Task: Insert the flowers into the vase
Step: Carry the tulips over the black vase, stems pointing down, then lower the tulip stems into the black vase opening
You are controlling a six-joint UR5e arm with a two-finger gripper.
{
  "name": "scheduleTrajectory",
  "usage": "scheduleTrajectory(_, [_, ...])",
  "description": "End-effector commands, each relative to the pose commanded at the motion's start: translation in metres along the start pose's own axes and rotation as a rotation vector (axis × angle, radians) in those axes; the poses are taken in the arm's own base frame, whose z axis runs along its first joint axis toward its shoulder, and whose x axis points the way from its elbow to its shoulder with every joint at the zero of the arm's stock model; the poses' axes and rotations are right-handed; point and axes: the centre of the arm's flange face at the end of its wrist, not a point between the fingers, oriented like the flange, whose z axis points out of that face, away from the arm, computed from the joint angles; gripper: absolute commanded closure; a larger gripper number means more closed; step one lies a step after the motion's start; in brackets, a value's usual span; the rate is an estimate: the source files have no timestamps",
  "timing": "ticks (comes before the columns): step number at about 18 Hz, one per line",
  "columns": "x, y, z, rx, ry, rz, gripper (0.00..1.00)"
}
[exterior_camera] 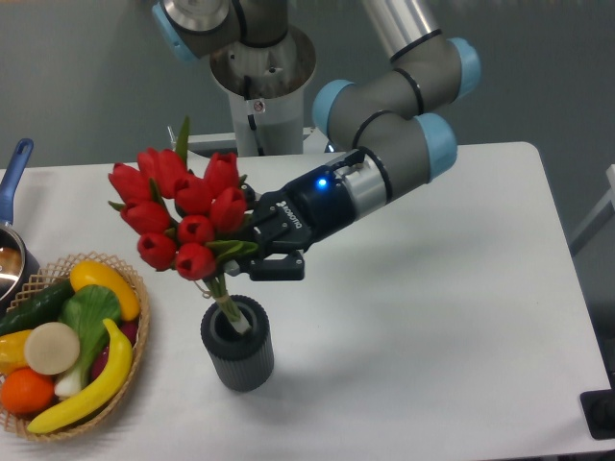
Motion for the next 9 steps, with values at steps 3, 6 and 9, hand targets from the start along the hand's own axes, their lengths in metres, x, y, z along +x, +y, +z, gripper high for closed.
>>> scheduleTrajectory(3, [0.005,0.011,0.0,-0.001,0.0,-0.028,0.74])
scheduleTrajectory(6, [0.002,0.023,0.002,-0.01,0.001,-0.046,0.74])
scheduleTrajectory(9, [-0.001,0.033,0.001,-0.016,-0.001,-0.063,0.74])
